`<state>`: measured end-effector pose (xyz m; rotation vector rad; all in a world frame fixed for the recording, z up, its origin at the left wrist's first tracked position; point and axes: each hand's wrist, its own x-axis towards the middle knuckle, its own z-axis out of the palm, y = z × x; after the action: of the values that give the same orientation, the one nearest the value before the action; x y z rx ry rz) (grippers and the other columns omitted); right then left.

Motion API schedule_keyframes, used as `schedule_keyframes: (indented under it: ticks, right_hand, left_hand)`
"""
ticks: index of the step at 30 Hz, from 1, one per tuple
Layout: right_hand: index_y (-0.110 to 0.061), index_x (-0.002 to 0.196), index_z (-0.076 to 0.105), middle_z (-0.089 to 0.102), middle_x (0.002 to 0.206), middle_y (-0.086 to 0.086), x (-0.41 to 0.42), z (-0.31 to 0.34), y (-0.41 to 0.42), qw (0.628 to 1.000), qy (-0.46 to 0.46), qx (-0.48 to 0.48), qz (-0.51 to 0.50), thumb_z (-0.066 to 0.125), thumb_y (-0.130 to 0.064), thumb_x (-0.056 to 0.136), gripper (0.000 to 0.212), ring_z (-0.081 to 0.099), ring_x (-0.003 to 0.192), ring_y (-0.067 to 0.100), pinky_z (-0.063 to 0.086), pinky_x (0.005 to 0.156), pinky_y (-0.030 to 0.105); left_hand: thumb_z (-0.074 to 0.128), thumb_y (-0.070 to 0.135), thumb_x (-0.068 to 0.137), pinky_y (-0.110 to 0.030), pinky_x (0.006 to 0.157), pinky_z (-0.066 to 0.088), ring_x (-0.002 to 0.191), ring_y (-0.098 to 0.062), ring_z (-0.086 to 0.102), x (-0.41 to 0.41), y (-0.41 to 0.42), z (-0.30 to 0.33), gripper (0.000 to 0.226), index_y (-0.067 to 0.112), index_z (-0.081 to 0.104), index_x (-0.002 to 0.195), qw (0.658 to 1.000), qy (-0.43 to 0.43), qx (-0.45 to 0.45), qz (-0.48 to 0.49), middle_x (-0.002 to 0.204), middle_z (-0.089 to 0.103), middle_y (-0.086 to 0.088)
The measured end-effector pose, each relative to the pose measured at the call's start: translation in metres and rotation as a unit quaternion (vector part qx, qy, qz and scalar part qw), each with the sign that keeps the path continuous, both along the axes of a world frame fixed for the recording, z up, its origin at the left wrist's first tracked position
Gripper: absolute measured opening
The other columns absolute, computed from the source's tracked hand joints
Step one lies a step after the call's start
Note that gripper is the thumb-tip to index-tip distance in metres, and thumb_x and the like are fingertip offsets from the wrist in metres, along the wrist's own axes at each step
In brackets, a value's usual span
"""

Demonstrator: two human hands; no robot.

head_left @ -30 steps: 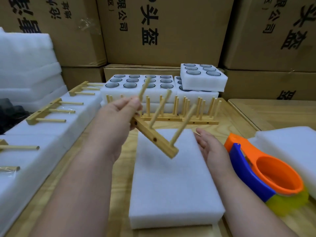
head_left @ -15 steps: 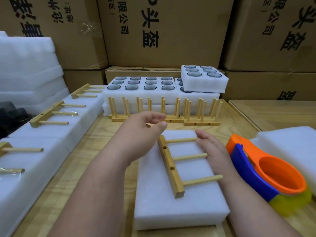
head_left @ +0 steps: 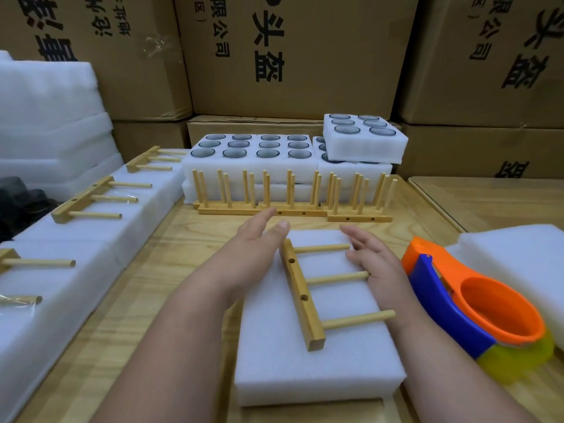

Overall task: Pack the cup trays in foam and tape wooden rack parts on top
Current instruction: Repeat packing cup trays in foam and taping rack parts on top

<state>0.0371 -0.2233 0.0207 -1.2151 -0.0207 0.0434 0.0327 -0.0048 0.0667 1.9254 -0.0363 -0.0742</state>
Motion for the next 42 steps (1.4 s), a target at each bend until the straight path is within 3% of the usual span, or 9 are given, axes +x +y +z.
schedule_keyframes:
  ticks: [6,12,16,19,21,26,29,38,42]
  right_hand:
    - [-0.022,0.092,0.079,0.078,0.092,-0.003,-0.002,0.0,0.001,1.0,0.013,-0.014,-0.024,0.059,-0.006,0.096,0.026,0.076,0.075,0.017,0.058,0.054,0.032]
    - [-0.025,0.09,0.077,0.078,0.094,0.0,-0.005,0.004,0.001,0.999,0.03,-0.007,-0.033,0.066,-0.01,0.094,0.019,0.076,0.075,0.019,0.059,0.056,0.034]
    - [-0.022,0.093,0.075,0.078,0.095,-0.002,-0.008,0.007,0.003,0.999,0.034,-0.008,-0.04,0.066,-0.011,0.094,0.015,0.076,0.072,0.015,0.058,0.054,0.031]
    - [-0.022,0.084,0.076,0.076,0.103,-0.013,-0.01,0.009,0.004,0.998,0.025,-0.007,-0.061,0.066,-0.008,0.093,0.019,0.075,0.078,0.01,0.058,0.054,0.027]
    - [-0.02,0.082,0.075,0.075,0.109,-0.018,-0.013,0.01,0.005,0.997,0.015,-0.007,-0.072,0.064,-0.006,0.092,0.02,0.074,0.082,0.006,0.058,0.055,0.024]
    - [-0.019,0.089,0.072,0.073,0.119,-0.011,-0.018,0.006,0.003,0.998,-0.031,0.018,-0.049,0.062,-0.006,0.093,0.017,0.074,0.095,0.01,0.06,0.063,0.027]
    - [-0.021,0.072,0.071,0.066,0.132,-0.014,-0.019,0.003,0.0,0.998,-0.048,0.033,-0.003,0.072,-0.013,0.081,0.013,0.071,0.107,0.01,0.06,0.069,0.027]
    - [-0.017,0.073,0.072,0.068,0.131,-0.012,-0.03,-0.003,-0.011,0.998,-0.06,0.019,0.022,0.065,-0.009,0.072,0.011,0.07,0.111,0.011,0.06,0.074,0.028]
    - [-0.015,0.076,0.074,0.072,0.123,-0.009,-0.036,0.0,-0.01,0.999,-0.025,0.02,-0.003,0.055,-0.003,0.086,0.025,0.073,0.104,0.013,0.061,0.071,0.029]
  left_hand:
    - [0.043,0.02,0.104,-0.032,0.097,0.048,0.124,-0.005,0.058,-0.001,-0.002,-0.03,0.041,0.032,0.054,0.142,0.937,-0.015,-0.339,0.081,0.147,0.054,0.01]
    - [0.045,0.021,0.102,-0.017,0.071,0.058,0.107,0.0,0.069,-0.023,0.001,-0.043,0.046,0.021,0.05,0.148,0.896,0.0,-0.435,0.094,0.131,0.067,0.013]
    - [0.06,0.023,0.087,-0.023,0.072,0.059,0.103,-0.005,0.072,-0.044,-0.004,-0.045,0.039,0.031,0.073,0.123,0.894,0.019,-0.445,0.057,0.116,0.075,0.011]
    - [0.057,0.024,0.094,-0.044,0.105,0.049,0.123,-0.016,0.064,-0.055,-0.005,-0.053,0.042,0.031,0.061,0.136,0.887,0.038,-0.451,0.087,0.137,0.065,0.011]
    - [0.056,0.024,0.095,-0.049,0.114,0.04,0.128,-0.018,0.06,-0.059,-0.004,-0.056,0.043,0.032,0.059,0.138,0.891,0.036,-0.443,0.086,0.141,0.061,0.011]
    - [0.07,0.019,0.073,-0.042,0.092,0.056,0.114,-0.015,0.069,-0.059,-0.004,-0.05,0.072,0.037,0.055,0.141,0.898,0.042,-0.436,0.05,0.129,0.068,0.016]
    - [0.047,0.009,0.092,-0.03,0.069,0.061,0.102,-0.01,0.073,-0.057,-0.006,-0.048,0.06,0.036,0.049,0.145,0.896,0.033,-0.44,0.052,0.118,0.072,0.02]
    - [0.033,0.0,0.093,-0.032,0.069,0.061,0.101,-0.013,0.074,-0.059,-0.008,-0.041,0.063,0.038,0.058,0.137,0.896,0.046,-0.433,0.086,0.117,0.073,0.019]
    - [0.032,-0.002,0.093,-0.025,0.065,0.059,0.096,-0.004,0.073,-0.06,-0.01,-0.039,0.061,0.04,0.067,0.12,0.899,0.032,-0.42,0.116,0.113,0.072,0.024]
